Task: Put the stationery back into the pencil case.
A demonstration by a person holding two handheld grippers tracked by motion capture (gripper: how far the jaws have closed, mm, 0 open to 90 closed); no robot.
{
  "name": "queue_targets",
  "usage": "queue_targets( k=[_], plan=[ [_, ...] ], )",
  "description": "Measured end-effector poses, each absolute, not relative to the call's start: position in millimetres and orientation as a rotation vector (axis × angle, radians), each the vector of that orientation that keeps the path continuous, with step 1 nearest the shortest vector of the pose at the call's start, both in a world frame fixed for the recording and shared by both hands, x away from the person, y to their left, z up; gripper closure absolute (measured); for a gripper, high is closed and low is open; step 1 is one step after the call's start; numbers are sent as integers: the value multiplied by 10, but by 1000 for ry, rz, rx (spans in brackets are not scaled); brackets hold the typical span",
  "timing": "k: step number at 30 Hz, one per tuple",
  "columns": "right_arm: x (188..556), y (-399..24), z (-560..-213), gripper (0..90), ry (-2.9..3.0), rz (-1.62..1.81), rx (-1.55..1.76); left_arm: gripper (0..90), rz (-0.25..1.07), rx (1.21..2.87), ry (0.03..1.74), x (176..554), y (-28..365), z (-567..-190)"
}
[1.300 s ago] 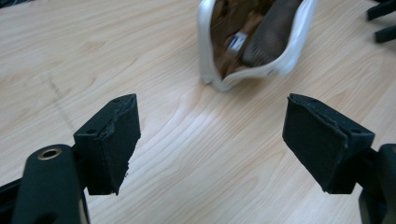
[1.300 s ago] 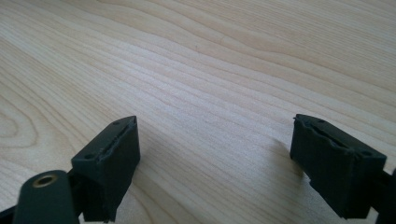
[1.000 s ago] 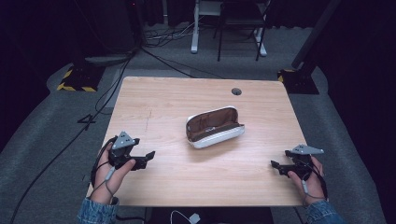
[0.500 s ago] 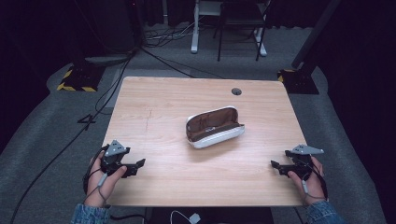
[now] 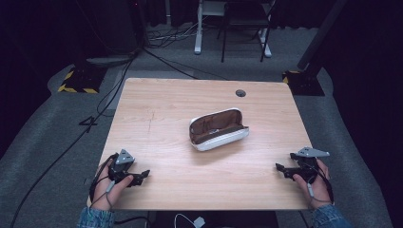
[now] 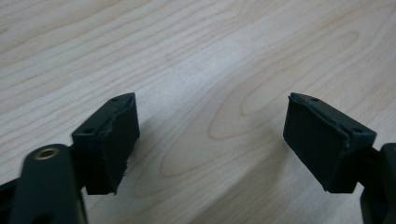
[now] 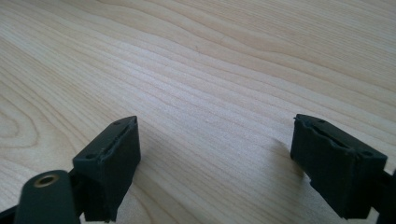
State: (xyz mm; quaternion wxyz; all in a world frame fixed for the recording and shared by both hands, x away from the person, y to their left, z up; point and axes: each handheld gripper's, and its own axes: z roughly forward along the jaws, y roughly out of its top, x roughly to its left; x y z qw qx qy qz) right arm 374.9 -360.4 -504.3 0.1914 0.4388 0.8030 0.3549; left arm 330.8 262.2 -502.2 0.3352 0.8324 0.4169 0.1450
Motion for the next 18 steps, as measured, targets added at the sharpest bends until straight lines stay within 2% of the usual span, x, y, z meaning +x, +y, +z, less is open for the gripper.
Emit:
queue_targets(
  k=[3,18],
  plan=[
    [3749,-3603,-5044,166,2255,994,1231,165,411,2187,1054,3267,2616,-5036],
    [3749,-3603,-5044,166,2256,994,1230,151,425,2148,1123,3225,2525,-5049]
  ],
)
